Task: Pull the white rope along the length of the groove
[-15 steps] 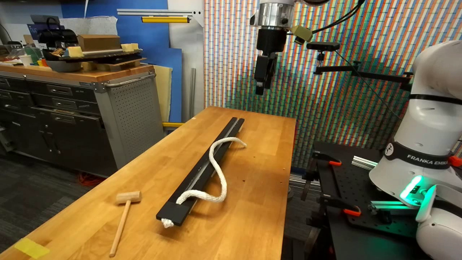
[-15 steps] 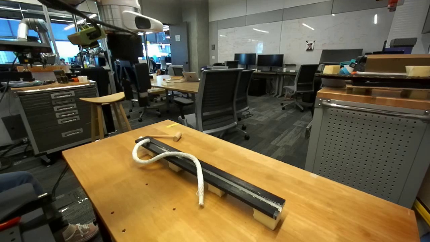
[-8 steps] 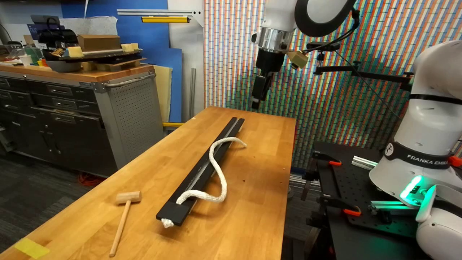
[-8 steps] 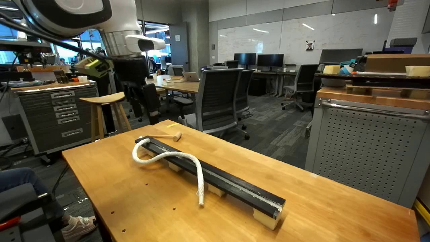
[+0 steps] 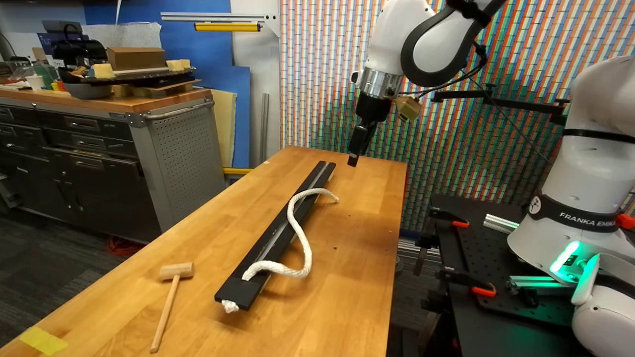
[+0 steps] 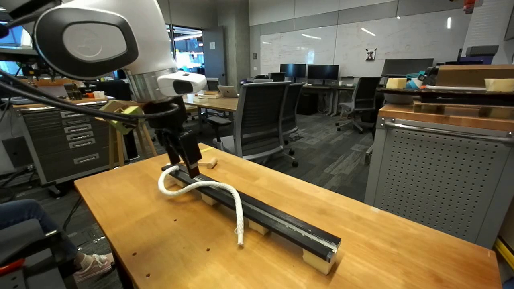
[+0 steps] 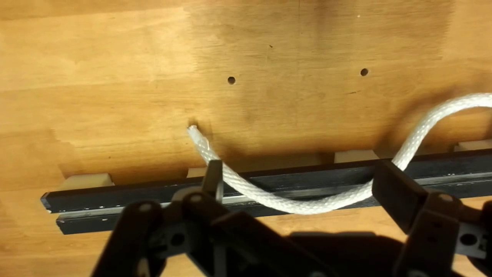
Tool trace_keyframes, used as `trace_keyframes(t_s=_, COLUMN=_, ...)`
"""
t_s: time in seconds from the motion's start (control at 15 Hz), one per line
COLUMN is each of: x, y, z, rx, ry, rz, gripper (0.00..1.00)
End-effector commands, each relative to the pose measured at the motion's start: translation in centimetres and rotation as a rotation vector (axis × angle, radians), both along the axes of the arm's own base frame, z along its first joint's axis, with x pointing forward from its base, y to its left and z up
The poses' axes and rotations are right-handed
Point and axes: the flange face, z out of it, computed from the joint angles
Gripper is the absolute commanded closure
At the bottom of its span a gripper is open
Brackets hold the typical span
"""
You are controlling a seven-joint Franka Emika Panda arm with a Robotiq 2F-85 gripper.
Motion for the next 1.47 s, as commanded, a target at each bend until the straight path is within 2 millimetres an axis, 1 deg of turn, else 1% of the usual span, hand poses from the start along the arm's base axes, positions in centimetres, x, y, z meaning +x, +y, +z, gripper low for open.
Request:
trace_keyframes(t_s=0.0, x=0.0, y=-0.2, z=0.0, rx=0.004, ry=-0.001, rz=0.002, gripper=0.0)
trace_keyframes(t_s=0.33, x=0.1, y=-0.1, z=0.1, rx=0.006, ry=-0.003, rz=0.005, gripper=0.0)
trace_keyframes(t_s=0.47, x=-0.1, y=-0.3, z=-1.3, rx=0.007, ry=-0.026, rz=-0.01, gripper=0.0)
trace_keyframes(t_s=0.67, x=-0.2, y=-0.4, z=-4.5, rx=0.011, ry=-0.038, rz=-0.022, gripper=0.0)
trace_keyframes(t_s=0.87, x=0.2, y=-0.3, z=-7.4, rx=0.023, ry=-0.063, rz=-0.047, gripper=0.0)
trace_keyframes(t_s=1.13, x=2.0, y=-0.5, z=-8.7, rx=0.049, ry=-0.09, rz=-0.074, gripper=0.0)
trace_keyframes(t_s=1.2, x=2.9, y=-0.3, z=-8.9, rx=0.055, ry=-0.099, rz=-0.076, gripper=0.0)
trace_keyframes(t_s=1.4, x=4.1, y=-1.0, z=-9.9, rx=0.037, ry=-0.122, rz=-0.063, gripper=0.0)
